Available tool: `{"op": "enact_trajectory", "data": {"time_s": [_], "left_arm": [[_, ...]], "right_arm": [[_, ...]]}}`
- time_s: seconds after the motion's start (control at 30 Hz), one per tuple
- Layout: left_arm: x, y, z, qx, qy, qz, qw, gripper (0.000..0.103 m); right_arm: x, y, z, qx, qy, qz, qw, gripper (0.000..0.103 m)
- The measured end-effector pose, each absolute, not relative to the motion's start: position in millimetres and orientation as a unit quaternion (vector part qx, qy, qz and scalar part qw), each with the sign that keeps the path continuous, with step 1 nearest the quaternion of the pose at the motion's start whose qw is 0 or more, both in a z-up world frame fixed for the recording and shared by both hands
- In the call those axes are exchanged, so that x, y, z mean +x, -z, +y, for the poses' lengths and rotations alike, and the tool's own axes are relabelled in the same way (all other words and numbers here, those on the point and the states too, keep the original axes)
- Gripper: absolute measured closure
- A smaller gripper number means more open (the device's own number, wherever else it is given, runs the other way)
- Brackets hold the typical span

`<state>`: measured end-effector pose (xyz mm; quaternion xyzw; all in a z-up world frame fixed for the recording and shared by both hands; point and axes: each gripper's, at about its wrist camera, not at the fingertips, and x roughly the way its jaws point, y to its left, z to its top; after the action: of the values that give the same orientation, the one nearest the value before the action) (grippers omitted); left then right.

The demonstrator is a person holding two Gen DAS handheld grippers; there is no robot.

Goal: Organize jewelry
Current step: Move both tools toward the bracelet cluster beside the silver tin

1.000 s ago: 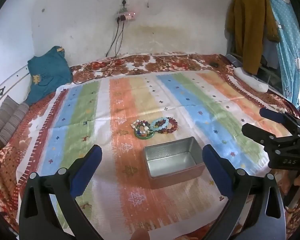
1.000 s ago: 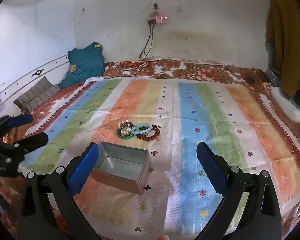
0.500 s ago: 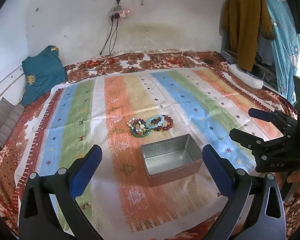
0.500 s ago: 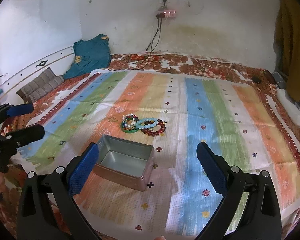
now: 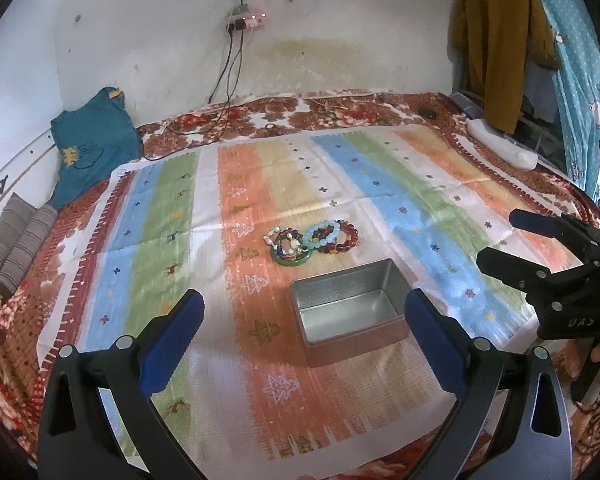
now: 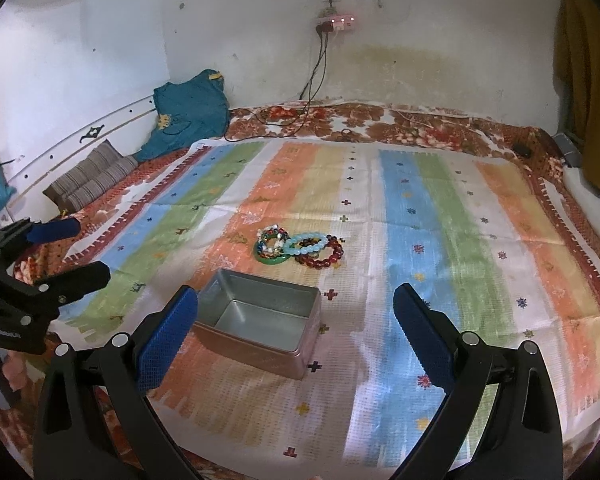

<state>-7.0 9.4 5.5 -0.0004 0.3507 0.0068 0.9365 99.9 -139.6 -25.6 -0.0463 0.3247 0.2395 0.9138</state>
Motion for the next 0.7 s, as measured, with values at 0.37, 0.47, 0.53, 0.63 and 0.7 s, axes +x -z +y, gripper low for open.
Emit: {"op": "enact_trajectory", "data": {"time_s": [0.37, 0.47, 0.53, 0.63, 0.7], "left_arm": [[-6, -2, 17, -0.017, -0.025, 0.357, 0.934, 0.005], [-5, 0, 17, -0.018, -0.023, 0.362, 0.932, 0.005], [-2, 0, 19, -0.019, -0.025, 0.365, 0.93, 0.005], [1, 1, 22, -0.023, -0.032, 0.371, 0.928, 0.005], [3, 1, 25, -0.028, -0.031, 0.373, 0.927, 0.005]], "right_arm": [[107, 31, -141, -0.038, -0.23, 0.344, 0.91, 0.004], [108, 31, -140, -0.038, -0.23, 0.346, 0.909, 0.004], [109, 31, -140, -0.039, -0.23, 0.348, 0.908, 0.004], [116, 31, -139, -0.045, -0.223, 0.353, 0.908, 0.004], [120, 29, -138, -0.049, -0.215, 0.349, 0.911, 0.004]]}}
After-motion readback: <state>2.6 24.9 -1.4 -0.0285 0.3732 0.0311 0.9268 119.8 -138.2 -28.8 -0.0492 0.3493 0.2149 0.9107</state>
